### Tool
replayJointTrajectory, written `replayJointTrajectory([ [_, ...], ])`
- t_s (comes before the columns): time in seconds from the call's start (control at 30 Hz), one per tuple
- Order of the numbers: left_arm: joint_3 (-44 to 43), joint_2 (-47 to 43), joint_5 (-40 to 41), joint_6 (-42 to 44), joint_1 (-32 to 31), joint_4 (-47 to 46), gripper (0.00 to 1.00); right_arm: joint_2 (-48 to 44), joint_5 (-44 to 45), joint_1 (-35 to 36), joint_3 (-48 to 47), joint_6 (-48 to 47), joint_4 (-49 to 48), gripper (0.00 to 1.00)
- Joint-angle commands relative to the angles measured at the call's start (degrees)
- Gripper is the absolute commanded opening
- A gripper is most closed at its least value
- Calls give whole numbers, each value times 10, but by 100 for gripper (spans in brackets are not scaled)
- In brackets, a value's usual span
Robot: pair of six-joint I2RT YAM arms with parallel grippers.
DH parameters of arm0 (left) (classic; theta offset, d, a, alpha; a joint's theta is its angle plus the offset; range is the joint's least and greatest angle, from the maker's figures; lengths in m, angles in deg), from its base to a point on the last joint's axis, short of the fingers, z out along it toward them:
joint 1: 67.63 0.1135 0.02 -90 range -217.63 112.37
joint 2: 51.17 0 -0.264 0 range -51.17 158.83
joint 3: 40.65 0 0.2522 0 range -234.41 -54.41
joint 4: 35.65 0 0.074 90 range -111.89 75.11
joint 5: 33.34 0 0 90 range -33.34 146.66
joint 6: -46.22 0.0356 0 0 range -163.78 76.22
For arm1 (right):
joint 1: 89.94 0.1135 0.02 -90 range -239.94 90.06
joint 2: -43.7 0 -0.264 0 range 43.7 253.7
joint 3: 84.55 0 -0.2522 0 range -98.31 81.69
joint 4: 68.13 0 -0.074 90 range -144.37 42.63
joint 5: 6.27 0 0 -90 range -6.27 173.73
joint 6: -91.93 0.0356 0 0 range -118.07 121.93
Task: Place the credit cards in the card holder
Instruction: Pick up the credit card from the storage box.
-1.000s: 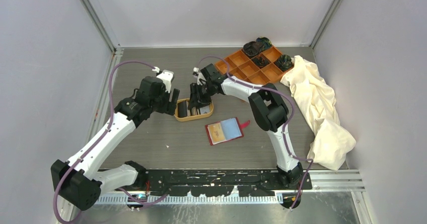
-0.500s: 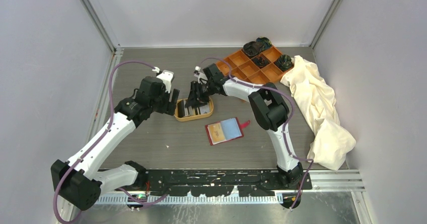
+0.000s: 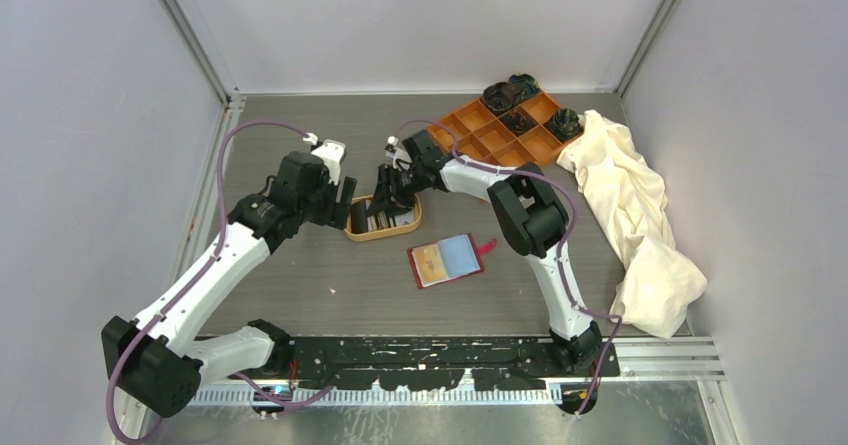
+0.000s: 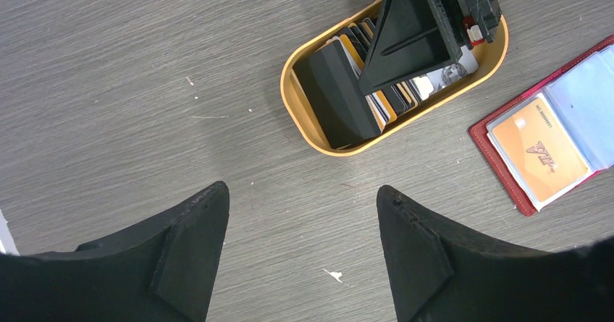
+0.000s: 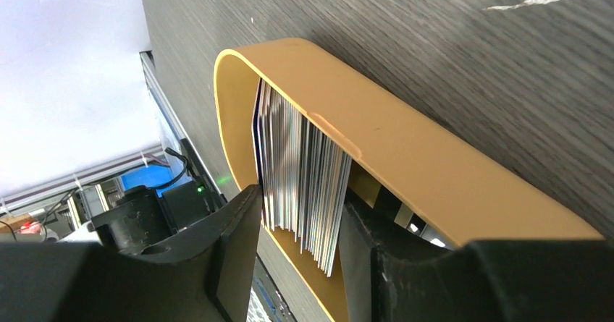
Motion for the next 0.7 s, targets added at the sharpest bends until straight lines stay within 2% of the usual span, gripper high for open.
replayJointTrajectory([
  [0.0,-3,-2,-3,11,4,-8,75,2,-19,3,-19,9,-16,48],
  [0.67,-1,-1,3,14,5,-8,75,-36,-54,-27,6,19,-41,39],
])
